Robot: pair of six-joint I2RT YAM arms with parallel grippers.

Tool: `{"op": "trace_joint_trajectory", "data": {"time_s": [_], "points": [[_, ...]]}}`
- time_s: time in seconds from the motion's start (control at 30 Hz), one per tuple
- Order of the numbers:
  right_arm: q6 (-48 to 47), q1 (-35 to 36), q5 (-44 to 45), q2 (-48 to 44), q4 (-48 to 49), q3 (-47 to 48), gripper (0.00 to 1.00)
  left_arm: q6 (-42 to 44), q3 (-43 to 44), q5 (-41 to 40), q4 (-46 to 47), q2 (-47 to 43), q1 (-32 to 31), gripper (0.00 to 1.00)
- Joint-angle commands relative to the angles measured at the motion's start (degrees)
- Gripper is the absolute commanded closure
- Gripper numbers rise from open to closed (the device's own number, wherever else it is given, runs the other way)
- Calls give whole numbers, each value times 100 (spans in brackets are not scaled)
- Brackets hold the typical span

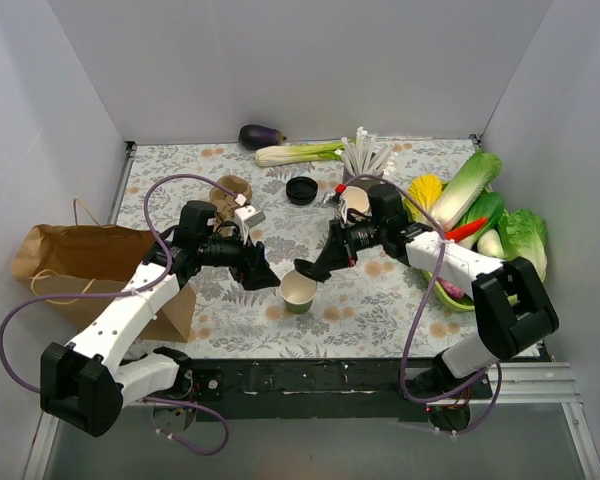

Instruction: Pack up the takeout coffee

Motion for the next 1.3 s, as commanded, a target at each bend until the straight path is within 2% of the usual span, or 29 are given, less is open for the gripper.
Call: {"op": "trace_joint_trajectory", "data": {"time_s": [0.0, 0.13, 0.33, 0.63, 0.9, 1.27], "points": [[2594, 2, -1101, 166, 2583, -190, 99, 64, -65, -48, 246, 54, 16, 28], [3085, -16, -1321, 281, 3151, -234, 99, -23, -83, -30, 343, 159, 16, 28], [2849, -226, -1304, 185, 2715, -41, 99, -15, -13, -39, 326, 274, 16, 28], [2954, -262, -1304, 255, 2679, -111, 99, 223, 93, -92, 1, 283, 16, 27], [3315, 10, -1506, 641, 3057, 73, 99, 126, -39, -65, 203, 274, 16, 26], [3263, 213, -1366, 896, 2794, 126, 99, 170, -109, -100, 168, 89, 24, 26]]}}
